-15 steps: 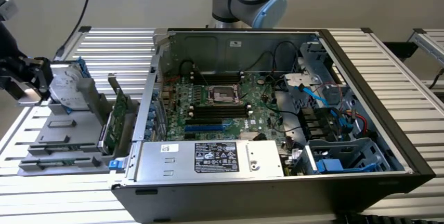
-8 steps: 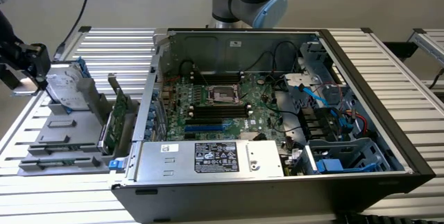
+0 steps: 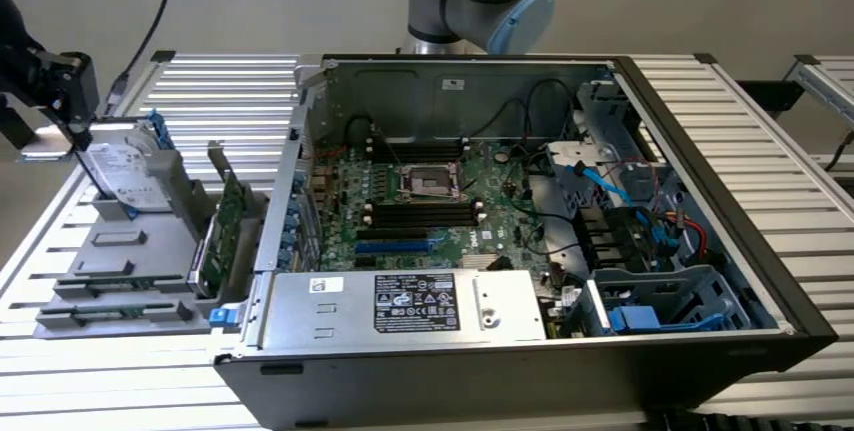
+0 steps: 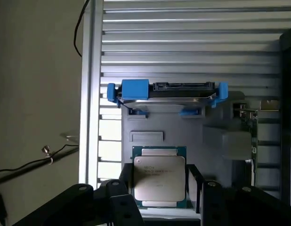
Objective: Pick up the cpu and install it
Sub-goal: 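Pick up the cpu and move it towards the insertion slot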
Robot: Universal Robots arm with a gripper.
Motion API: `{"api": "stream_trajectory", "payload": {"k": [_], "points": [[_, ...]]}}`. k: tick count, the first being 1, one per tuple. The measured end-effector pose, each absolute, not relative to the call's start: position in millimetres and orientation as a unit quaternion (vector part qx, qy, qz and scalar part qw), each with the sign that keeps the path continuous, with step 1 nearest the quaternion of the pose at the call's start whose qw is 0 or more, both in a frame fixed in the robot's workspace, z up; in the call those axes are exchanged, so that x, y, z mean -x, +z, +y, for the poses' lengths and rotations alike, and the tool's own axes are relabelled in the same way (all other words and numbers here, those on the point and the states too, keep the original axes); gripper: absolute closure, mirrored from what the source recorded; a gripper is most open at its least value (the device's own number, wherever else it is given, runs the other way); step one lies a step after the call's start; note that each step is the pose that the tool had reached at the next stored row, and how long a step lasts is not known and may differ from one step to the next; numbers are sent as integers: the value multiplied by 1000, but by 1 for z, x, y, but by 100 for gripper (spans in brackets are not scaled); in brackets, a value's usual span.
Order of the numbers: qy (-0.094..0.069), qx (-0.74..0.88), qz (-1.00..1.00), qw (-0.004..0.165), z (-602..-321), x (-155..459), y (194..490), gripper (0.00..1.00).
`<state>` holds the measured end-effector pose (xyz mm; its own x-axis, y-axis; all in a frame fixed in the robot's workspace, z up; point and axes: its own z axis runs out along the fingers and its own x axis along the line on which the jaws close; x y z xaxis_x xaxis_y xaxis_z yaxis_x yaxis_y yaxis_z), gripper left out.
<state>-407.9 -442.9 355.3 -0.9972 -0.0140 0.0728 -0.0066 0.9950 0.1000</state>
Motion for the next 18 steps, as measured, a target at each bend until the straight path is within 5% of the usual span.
{"api": "stream_trajectory", "payload": {"k": [18], "points": [[-50, -17, -997, 50, -443, 348, 382, 45]]}}
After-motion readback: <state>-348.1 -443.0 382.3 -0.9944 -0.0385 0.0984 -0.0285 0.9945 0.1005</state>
